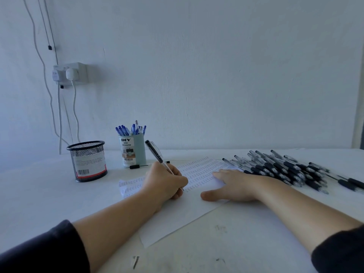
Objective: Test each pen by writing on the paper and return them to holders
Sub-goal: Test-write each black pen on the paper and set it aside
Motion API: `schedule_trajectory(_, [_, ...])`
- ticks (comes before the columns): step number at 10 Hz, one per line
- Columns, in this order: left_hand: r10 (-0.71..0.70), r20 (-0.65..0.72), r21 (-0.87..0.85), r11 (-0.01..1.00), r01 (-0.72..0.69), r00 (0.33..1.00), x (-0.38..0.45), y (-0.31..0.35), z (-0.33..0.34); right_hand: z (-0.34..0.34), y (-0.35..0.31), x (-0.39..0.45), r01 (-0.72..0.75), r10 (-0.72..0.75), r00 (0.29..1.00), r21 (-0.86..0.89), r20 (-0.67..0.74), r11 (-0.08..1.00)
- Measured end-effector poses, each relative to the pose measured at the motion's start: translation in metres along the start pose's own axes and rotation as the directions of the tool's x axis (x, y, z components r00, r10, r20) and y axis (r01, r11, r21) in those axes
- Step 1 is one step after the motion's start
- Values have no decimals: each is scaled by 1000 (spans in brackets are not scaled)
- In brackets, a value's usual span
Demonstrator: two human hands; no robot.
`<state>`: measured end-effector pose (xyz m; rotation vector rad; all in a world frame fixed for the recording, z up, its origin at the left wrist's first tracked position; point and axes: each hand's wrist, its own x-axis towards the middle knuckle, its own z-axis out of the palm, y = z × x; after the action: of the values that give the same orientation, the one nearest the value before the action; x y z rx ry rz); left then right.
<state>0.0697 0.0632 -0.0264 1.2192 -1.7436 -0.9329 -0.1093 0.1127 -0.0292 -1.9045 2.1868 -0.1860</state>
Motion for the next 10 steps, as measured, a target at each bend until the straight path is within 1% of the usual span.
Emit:
schedule_trajectory(3, [3, -20, -19, 1000, -4, 1000, 0, 0, -1, 1, 2, 3, -1, 1, 1000, -16, 2, 1000])
schedule_trajectory(7, [7, -6, 15, 1000, -7, 1000, -2, 1, 0, -2, -2, -3, -9, 9, 1000, -8, 14, 1000])
schedule_trajectory(10, [36, 3, 37, 999, -36, 999, -4, 1, 0, -3, -4, -6, -8, 8, 1000, -5, 10, 1000])
